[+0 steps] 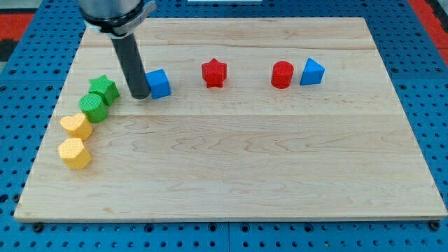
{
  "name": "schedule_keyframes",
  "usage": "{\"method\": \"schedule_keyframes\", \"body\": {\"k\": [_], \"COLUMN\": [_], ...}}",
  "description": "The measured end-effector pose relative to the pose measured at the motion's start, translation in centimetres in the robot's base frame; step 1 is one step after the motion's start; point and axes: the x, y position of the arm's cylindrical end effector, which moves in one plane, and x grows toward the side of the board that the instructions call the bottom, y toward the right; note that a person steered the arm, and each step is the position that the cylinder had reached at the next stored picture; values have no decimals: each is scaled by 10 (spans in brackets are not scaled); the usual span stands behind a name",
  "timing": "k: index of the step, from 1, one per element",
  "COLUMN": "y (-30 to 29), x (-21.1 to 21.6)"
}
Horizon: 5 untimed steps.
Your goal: Push the blue cube slightly upwards
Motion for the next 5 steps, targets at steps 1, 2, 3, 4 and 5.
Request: {"method": "schedule_keyframes", "body": {"k": [1, 2, 3, 4, 5], "y": [1, 1, 26, 46, 41], "x": [-15, 15, 32, 11, -14]}}
